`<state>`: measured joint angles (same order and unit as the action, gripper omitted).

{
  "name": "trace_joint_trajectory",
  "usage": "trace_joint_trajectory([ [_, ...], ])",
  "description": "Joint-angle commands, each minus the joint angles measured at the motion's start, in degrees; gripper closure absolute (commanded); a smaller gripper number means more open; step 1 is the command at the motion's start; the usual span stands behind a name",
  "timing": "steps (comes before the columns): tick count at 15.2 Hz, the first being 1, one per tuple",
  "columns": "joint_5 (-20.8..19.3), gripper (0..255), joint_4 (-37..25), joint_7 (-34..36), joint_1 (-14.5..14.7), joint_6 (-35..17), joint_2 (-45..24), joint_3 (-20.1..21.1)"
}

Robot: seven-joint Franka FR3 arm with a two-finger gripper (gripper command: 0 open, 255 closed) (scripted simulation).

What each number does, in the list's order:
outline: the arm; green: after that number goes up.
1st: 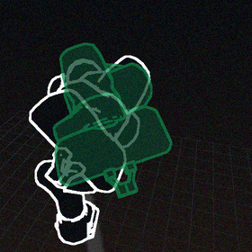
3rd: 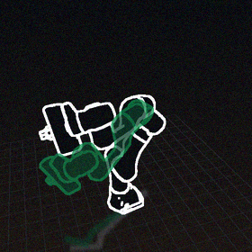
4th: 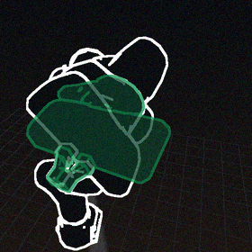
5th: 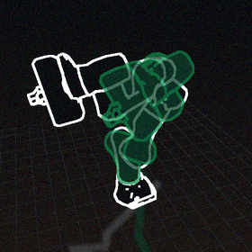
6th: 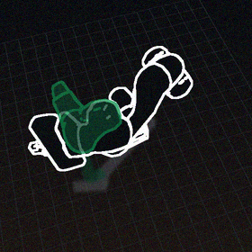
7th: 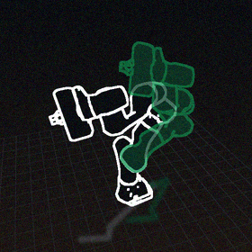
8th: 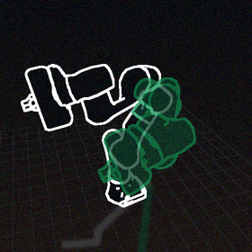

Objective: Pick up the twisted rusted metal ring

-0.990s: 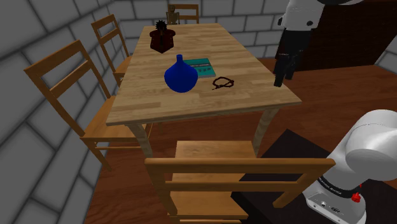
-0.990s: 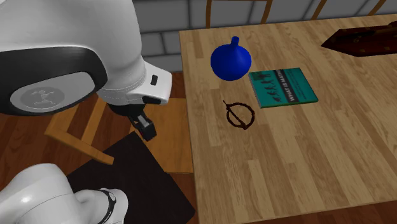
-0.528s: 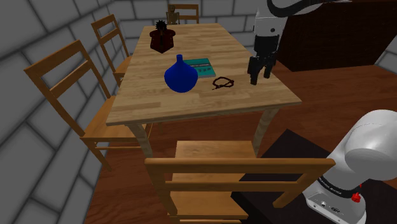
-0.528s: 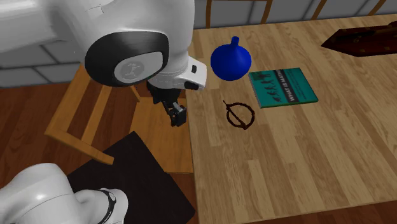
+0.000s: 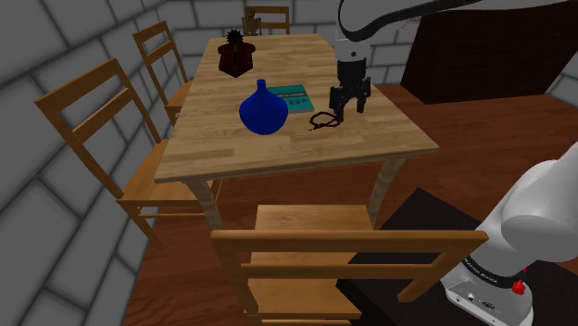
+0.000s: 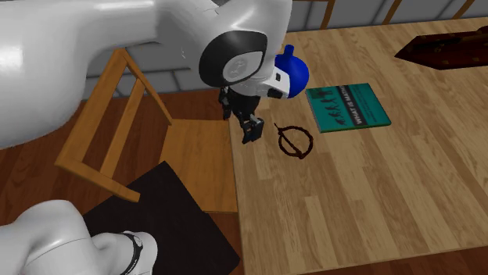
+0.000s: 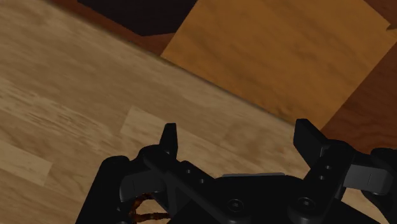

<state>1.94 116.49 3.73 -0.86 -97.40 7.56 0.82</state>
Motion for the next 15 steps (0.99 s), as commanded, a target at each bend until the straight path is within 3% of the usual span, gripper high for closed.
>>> trace_joint_trajectory([
  [1, -0.7, 0, -4.6, 0.8, -0.2, 0.0, -5.2, 0.0],
  [9, -3.3, 0, -24.6, 4.0, -0.4, 2.4, -25.3, -0.8],
  [15, -4.7, 0, -46.5, 5.5, -0.6, 8.7, -42.8, -1.9],
])
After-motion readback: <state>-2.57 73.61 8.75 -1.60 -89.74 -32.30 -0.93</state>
